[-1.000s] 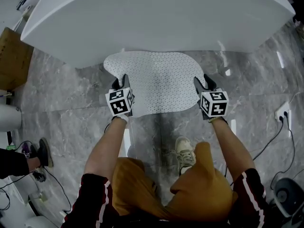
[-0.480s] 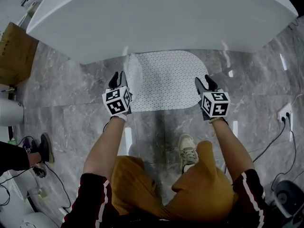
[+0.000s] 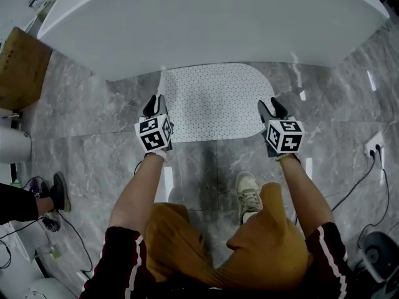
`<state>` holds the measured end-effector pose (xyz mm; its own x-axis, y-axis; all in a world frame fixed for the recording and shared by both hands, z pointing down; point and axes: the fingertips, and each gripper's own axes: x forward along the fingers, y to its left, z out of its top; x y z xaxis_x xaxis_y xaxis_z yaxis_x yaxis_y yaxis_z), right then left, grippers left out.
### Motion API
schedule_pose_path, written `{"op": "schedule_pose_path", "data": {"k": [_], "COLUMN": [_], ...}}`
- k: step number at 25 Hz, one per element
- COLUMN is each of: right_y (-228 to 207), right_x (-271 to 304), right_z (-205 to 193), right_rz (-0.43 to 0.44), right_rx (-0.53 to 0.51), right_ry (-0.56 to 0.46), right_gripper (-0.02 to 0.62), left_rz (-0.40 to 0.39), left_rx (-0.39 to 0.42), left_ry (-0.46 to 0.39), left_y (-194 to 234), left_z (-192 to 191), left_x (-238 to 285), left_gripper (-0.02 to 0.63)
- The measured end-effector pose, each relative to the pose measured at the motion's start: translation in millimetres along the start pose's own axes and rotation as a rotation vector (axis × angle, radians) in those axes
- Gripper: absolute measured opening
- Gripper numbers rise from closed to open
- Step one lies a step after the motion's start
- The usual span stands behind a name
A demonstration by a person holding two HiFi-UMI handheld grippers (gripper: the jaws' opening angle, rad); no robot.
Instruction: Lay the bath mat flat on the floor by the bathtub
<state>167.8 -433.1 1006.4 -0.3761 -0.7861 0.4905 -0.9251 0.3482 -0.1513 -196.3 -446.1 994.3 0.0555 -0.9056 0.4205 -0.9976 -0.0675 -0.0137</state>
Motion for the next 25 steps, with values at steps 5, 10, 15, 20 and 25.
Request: {"op": "schedule_pose_path", "data": {"k": [5,10,15,20,25], "right_y": [-1.3,0.6,5.6,7.9,0.0], "right_x": [-6.4,-12.0,-31.4,-64.9,-88.6], "right_z": [-1.4,4.4,20.2,32.5,66.0], "right_rz": [-0.011,-0.017,-0.031,-0.050,-0.109], "right_rx": [0.005,0.019,-0.014,-0.028,-0.039], "right_ry": [-0.005,-0.017,-0.022,-0.020,-0.043], "right_gripper": [0.201,0.201,0.201,0.201,0.201], "left_rz": [-0.004,-0.013,-0.016,-0.053,-0.102], "left_rx": [0.005,0.013,0.018,-0.007,-0.033], "left_ry": [-0.002,-0.021,-0.071,-0.117,-0.139], "left_y": [0.0,1.9,8.0,2.2,2.4], "left_z": [0.4,9.3,34.9,56.6,83.3], "left_x": [-6.2,-15.2,-36.0,-65.8,-90.8], "left_gripper": [0.095,0.095,0.092,0.091,0.091]}}
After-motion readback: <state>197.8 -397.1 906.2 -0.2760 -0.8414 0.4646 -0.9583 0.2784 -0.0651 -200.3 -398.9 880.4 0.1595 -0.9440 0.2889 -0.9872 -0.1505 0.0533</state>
